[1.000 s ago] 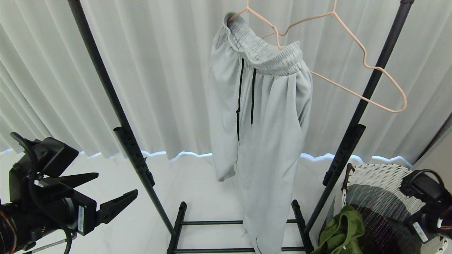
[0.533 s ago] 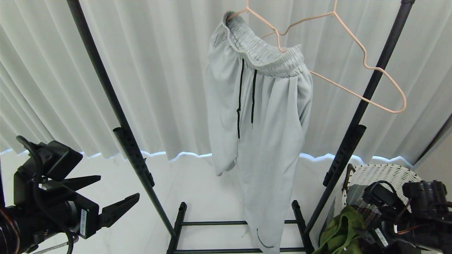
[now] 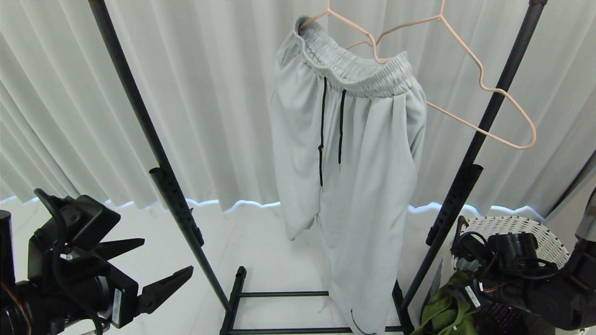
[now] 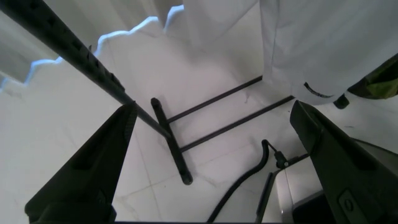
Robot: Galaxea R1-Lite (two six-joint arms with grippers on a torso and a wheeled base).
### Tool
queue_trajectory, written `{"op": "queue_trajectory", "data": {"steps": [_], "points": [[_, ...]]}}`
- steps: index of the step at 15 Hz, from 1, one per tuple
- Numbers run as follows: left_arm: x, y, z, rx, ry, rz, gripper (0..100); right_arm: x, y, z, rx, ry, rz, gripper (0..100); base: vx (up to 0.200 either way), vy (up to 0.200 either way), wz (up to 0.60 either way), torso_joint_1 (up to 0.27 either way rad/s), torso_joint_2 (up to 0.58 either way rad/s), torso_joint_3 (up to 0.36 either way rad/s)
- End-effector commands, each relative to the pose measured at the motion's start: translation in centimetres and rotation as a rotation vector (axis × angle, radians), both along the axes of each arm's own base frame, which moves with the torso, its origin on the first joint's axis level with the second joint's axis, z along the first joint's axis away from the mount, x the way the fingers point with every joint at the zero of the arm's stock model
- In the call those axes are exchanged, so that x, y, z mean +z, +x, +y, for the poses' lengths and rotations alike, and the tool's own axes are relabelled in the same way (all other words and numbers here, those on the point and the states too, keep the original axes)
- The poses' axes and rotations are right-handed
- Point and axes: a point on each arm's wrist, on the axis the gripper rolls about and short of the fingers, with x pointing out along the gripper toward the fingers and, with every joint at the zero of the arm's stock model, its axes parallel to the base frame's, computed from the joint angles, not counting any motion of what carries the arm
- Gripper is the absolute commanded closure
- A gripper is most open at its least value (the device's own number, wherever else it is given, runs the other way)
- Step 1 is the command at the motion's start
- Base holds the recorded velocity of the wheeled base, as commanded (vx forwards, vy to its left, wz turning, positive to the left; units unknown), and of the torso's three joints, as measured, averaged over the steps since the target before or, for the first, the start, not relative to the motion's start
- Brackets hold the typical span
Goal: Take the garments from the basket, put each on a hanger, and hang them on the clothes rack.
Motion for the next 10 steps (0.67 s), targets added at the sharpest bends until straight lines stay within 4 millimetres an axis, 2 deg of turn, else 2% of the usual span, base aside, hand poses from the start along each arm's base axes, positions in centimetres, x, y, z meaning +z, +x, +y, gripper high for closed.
{"op": "queue_trajectory", "data": {"steps": [1, 10], "points": [[0.0, -0.1, -0.1, -0.006, 0.000, 0.001, 0, -0.3, 0.0, 0.1, -0.003, -0.008, 0.009, 0, 0.000, 0.000, 0.00, 0.000, 0.00, 0.000], [-0.4, -1.0, 0.1, -0.009, -0.001, -0.002, 0, 0.2, -1.4, -0.2, -0.060, -0.031, 0.013, 0, 0.000, 0.000, 0.00, 0.000, 0.00, 0.000]]}}
